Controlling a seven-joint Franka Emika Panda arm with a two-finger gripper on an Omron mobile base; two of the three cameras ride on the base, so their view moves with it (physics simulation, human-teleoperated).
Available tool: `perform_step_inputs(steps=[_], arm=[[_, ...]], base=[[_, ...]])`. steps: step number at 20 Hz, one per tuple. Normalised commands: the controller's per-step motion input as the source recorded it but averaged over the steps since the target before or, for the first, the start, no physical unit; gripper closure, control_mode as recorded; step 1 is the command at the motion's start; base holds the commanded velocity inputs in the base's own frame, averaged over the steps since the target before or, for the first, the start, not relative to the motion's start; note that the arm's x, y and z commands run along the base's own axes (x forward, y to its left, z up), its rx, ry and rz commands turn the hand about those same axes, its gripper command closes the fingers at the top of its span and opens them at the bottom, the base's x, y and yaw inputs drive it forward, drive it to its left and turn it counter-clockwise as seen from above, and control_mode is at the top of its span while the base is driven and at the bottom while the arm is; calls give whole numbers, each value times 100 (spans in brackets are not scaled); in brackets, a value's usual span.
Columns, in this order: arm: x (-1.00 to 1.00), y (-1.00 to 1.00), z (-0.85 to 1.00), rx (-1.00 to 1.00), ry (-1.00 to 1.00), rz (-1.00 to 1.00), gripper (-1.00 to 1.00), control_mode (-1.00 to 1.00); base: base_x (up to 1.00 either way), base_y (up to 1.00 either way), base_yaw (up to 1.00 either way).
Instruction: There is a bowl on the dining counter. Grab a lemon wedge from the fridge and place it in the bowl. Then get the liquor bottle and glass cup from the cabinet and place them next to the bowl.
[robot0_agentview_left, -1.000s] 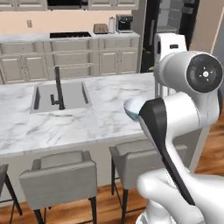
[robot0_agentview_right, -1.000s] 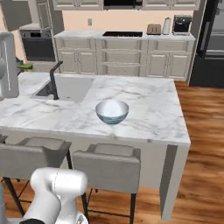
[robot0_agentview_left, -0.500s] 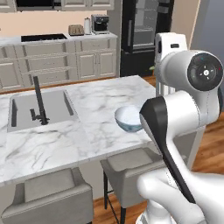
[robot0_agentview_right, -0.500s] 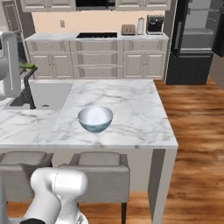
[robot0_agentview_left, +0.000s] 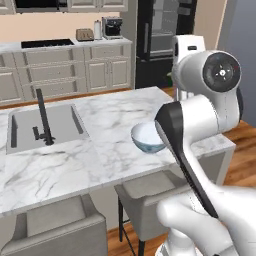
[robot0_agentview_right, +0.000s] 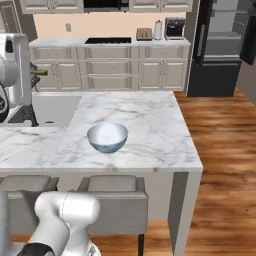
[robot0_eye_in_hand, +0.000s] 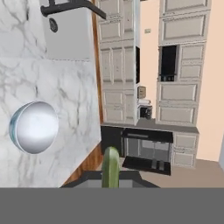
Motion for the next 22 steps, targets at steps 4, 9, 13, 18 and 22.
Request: perform_step_inputs(steps=[4,9,13,18,22], arm=[[99,0,0,0,3,-1,100,-100],[100,-12,-18,0,15,-2,100,-100],[100,-9,-50,0,37,-1,100,-100],[100,-10,-77,-1,38,0,100,-100],[100,-26,-63,0,38,0,100,-100]], base=[[0,0,0],[0,0,0],[0,0,0],[0,0,0],[0,0,0]])
